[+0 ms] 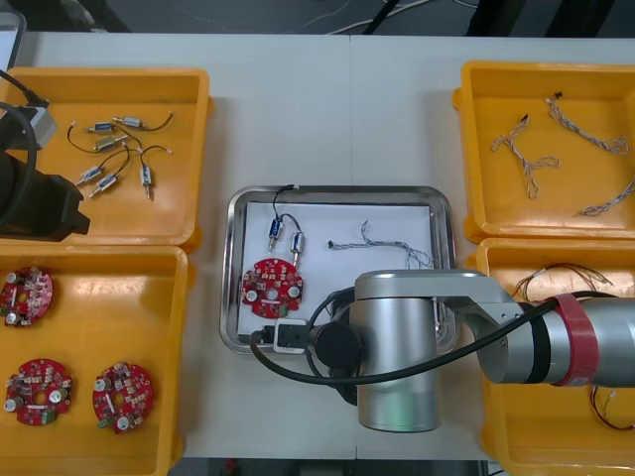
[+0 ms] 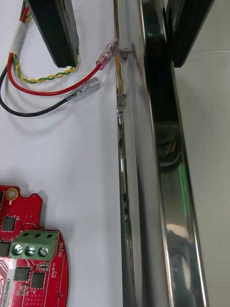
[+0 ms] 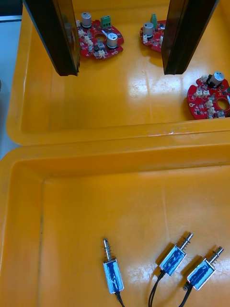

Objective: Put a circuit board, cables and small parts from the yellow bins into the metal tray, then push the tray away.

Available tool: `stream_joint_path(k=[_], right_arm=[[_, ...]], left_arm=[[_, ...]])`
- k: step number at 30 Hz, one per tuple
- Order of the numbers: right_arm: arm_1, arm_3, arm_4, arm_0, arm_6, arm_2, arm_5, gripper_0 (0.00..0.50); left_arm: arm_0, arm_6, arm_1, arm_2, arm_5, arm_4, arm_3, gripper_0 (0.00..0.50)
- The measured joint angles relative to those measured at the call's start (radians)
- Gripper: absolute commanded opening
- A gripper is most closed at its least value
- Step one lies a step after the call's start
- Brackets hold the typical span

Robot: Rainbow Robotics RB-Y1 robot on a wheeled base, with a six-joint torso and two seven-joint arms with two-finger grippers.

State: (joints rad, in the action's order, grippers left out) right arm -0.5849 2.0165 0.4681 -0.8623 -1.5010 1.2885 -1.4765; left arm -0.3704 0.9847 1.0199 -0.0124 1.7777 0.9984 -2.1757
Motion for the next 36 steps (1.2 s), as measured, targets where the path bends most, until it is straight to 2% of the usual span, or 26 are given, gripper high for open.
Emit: stream_joint_path(k=[20,23,25,26,28,30,36], right_arm=[[0.0,0.021,-0.003,0.0,0.0,0.0,0.0,0.5],[0.0,0.026,-0.001,0.0,0.001,0.0,-0.001,0.475],[0.0,0.028,-0.001,0.0,0.001,0.0,-0.001,0.377],[0.0,0.029,-0.001,0.0,0.001,0.0,-0.001,0.344],[0.0,0.03,0.0,0.0,0.001,0.0,-0.001,0.126],[0.0,0.03,0.0,0.0,0.001,0.0,-0.001,0.044],[0.0,0.034,0.0,0.0,0.001,0.0,-0.001,0.009]], left_arm=[[0.0,0.0,0.0,0.0,0.0,0.0,0.0,0.5],[0.0,0.0,0.0,0.0,0.0,0.0,0.0,0.5],[0.0,0.0,0.0,0.0,0.0,0.0,0.0,0.5],[0.0,0.0,0.0,0.0,0.0,0.0,0.0,0.5],[0.0,0.0,0.0,0.0,0.0,0.0,0.0,0.5],[0.0,0.0,0.0,0.0,0.0,0.0,0.0,0.5],[0.0,0.0,0.0,0.0,0.0,0.0,0.0,0.5]])
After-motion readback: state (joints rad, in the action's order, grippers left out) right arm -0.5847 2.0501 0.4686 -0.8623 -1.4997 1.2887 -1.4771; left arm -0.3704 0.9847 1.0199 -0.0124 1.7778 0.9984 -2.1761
